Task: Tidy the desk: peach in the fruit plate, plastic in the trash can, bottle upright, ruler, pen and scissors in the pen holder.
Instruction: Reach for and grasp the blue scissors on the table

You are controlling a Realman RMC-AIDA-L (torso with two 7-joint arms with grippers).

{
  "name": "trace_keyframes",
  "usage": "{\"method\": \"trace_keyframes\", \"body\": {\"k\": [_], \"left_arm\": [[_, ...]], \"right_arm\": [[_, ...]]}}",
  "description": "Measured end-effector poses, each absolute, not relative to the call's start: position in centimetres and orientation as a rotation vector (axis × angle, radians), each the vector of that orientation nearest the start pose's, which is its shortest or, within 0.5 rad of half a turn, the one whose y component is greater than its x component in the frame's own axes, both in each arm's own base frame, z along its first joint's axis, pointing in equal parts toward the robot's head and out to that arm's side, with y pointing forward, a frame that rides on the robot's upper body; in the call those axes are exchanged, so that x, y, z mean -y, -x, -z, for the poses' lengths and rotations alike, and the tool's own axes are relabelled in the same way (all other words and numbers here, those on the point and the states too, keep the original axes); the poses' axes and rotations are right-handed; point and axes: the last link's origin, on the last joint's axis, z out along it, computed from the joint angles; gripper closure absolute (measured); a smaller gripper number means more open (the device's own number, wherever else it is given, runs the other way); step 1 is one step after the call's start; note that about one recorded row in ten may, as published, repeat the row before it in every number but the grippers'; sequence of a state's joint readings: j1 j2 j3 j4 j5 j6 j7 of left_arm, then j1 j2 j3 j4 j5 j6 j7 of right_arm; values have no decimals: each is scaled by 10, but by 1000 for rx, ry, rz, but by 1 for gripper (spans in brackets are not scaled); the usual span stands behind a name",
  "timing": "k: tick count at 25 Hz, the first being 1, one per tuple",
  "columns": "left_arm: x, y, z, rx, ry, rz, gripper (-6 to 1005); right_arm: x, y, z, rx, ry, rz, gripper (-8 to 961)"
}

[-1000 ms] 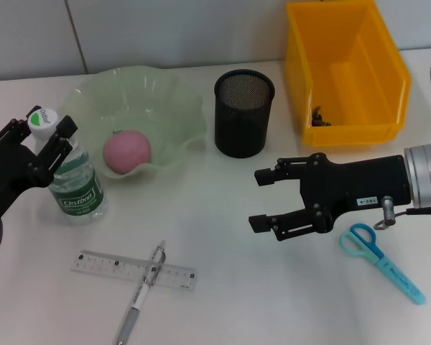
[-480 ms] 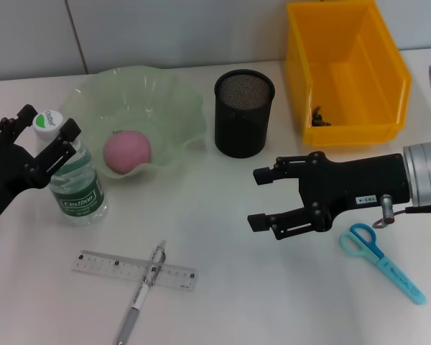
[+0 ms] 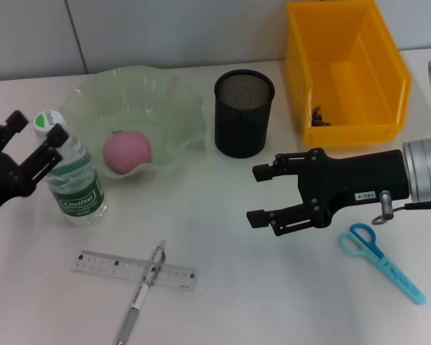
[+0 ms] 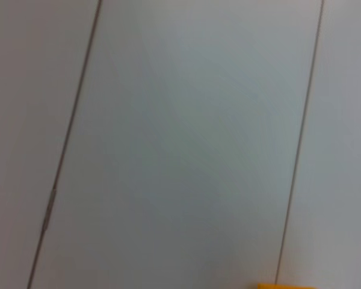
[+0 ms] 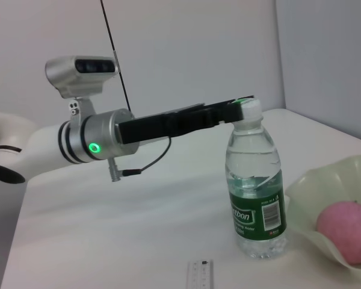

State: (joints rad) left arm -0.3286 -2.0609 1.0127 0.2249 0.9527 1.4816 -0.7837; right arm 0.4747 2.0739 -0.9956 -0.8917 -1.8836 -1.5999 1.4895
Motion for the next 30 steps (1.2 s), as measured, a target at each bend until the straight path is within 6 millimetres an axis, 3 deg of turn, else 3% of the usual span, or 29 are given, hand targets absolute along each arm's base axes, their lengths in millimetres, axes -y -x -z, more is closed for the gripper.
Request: {"method": "trace_keyframes", "body": {"k": [8,13,17,30], "left_arm": [[-259,323,-22,610,2001,1168,181],[-242,324,-27,631,2145,1206,181],[-234,313,-21,592,2352,1204,181],[-254,279,3,384,2835,909,181]], "right_arm": [[-326,-222,-1,-411,2908,-616,124],[-327,-222,-2,-445,2906,-617,124],[-329,-223,-3,-474,2895,-610,124],[-327,-230,-11,-588,2891,-593,124]]}}
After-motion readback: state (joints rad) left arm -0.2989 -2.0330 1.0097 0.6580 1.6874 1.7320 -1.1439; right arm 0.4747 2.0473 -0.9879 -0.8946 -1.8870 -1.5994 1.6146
